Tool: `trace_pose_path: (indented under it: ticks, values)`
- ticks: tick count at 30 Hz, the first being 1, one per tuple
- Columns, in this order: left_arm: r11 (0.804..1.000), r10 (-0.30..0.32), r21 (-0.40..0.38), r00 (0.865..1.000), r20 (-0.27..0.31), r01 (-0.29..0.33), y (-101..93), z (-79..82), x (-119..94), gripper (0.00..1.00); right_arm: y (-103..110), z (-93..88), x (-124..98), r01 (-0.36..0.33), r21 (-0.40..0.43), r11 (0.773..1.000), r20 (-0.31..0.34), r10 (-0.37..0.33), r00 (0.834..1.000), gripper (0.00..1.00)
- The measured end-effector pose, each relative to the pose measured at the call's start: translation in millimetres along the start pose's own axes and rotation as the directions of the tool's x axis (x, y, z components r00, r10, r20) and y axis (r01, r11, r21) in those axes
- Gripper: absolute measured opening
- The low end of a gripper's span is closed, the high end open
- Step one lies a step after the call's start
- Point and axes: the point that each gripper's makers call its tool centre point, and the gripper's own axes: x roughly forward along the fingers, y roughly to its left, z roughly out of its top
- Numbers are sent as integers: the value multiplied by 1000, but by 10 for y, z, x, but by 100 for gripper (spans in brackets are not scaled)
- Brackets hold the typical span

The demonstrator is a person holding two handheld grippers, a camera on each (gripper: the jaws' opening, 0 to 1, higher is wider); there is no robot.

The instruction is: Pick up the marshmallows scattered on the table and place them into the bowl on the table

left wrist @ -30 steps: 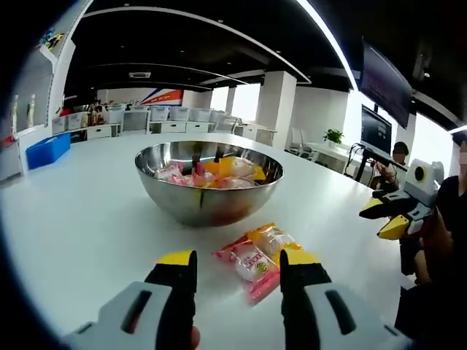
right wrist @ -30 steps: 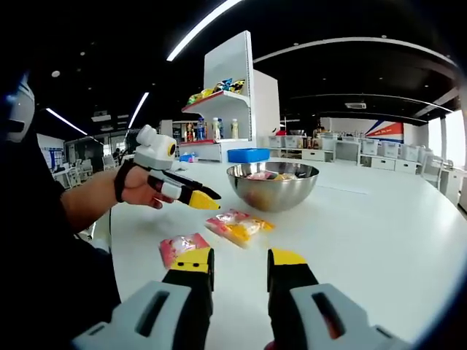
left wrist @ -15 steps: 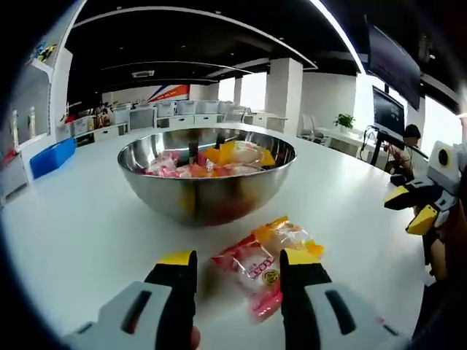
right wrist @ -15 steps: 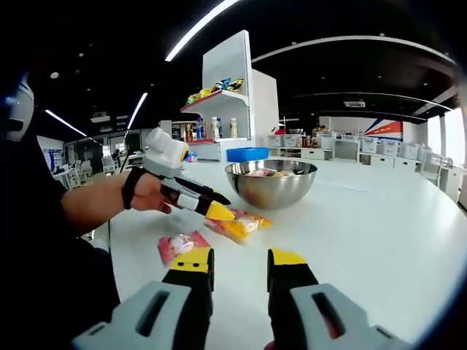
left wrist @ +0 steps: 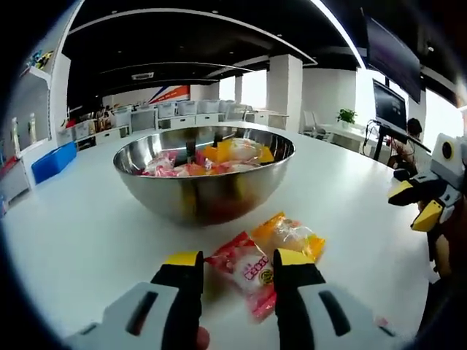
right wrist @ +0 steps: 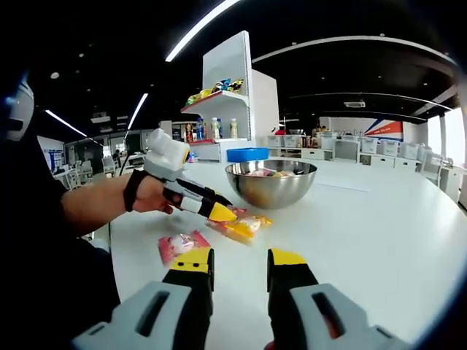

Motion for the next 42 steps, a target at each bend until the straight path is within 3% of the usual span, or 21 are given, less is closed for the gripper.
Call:
trace_pose_path:
  ticks: [5, 12, 16, 30, 42]
  values:
    - [991, -116, 66, 993, -36, 118, -217, -30, -11, 38, -6, -16, -1, 6, 4, 1000, -3, -6, 1000, 29]
    - [976, -151, 146, 984, -98, 164, -198, -57, -119, 38, 31, 3, -4, 2, -2, 1000, -1, -2, 1000, 29]
    - [971, -122, 191, 986, -113, 142, -108, -66, -210, 38, 11, -8, 3, 4, 1, 1000, -2, -4, 1000, 28]
    - [961, -134, 221, 980, -144, 164, -28, -98, -311, 36, 17, -17, 20, -2, -2, 1000, -3, 2, 1000, 28]
    - [981, -23, 185, 985, -171, 55, 12, -119, -296, 30, 51, -18, 8, -3, -5, 1000, -3, 3, 1000, 28]
